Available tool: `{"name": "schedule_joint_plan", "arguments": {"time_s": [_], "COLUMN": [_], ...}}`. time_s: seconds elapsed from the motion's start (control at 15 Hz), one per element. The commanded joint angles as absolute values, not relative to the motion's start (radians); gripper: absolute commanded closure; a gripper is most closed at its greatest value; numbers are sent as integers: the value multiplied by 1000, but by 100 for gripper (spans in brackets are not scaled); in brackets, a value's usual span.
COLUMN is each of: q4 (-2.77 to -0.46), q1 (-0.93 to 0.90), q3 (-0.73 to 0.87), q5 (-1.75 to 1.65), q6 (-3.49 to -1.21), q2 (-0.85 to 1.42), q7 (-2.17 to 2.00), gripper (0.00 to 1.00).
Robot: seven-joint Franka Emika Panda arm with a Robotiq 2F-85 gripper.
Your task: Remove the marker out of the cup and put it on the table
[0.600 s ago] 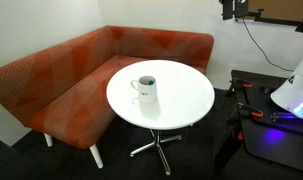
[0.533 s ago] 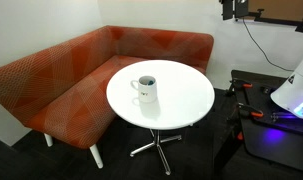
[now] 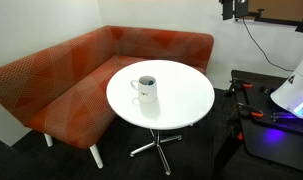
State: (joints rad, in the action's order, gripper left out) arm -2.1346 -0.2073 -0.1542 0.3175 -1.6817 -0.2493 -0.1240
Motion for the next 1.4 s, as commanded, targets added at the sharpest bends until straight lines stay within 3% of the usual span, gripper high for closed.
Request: {"name": "schedule_joint_plan", "arguments": {"time_s": [0.0, 0.73, 1.33], "q4": [-2134, -2149, -2108], "q1": [-194, -164, -112], "q3": [-174, -216, -198], "q5": [318, 285, 45], "q6": [-1724, -2183, -2270], "q2": [-249, -192, -52], "q7": [-145, -550, -1049], "gripper": [0, 0, 0]}}
